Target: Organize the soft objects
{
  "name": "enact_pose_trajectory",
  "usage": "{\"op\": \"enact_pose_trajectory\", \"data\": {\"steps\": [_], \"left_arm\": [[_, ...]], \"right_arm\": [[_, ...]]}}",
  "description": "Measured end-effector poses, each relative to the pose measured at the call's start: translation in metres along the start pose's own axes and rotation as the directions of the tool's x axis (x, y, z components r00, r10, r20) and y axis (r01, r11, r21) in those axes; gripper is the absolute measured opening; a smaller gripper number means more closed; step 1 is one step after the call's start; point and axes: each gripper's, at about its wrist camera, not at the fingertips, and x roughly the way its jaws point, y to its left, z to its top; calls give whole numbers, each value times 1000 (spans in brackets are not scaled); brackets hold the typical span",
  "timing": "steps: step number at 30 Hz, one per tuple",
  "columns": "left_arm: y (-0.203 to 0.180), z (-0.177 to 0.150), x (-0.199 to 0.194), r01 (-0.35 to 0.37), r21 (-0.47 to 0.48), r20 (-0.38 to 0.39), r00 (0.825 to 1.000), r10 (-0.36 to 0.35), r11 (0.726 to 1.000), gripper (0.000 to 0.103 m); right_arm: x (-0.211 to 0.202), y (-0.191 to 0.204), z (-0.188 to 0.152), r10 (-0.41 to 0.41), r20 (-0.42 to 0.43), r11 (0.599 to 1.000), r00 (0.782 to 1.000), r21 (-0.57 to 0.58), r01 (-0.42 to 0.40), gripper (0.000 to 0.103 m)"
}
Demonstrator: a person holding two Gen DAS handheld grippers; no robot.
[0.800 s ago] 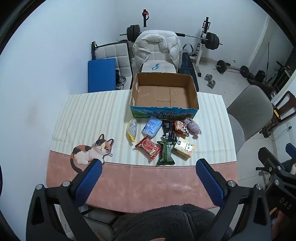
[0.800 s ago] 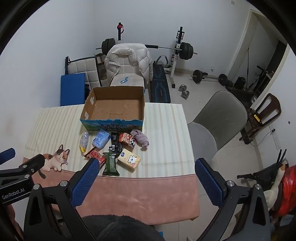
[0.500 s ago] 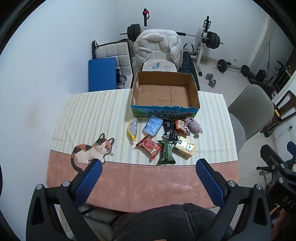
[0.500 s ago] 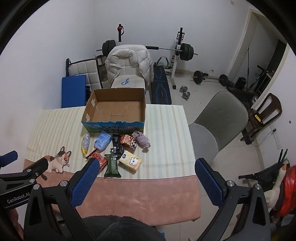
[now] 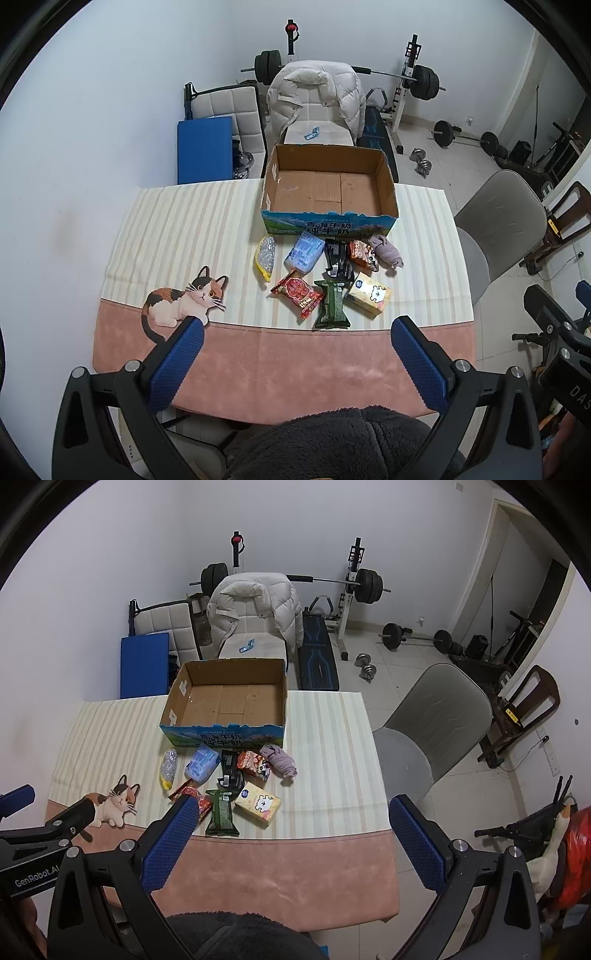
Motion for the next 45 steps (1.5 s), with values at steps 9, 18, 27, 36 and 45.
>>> {"op": "enact_pose_trajectory", "data": {"steps": [9, 18, 27, 36, 45], "left_arm": [[-7, -3, -6, 4, -1, 18, 1000, -4, 1000, 103], [-10, -3, -14, 6, -7, 32, 999, -5, 1000, 103], [-10, -4, -17, 14, -15, 39, 999, -14, 1000, 103], [-7, -1, -18, 10, -19, 45, 999, -9, 1000, 103], [-7, -3, -18, 10, -18, 46, 999, -9, 1000, 103]], "right_arm": [[-1, 2, -2, -5, 13, 1000, 1000, 1, 5, 103], [-2, 2, -6, -9, 20, 1000, 1000, -1, 9, 103], [-3, 1, -8, -11, 27, 1000, 1000, -5, 11, 103], [-6, -1, -10, -1, 31, 1000, 1000, -2, 1, 103], [-6, 1, -8, 0, 36, 1000, 999, -6, 0, 103]]}}
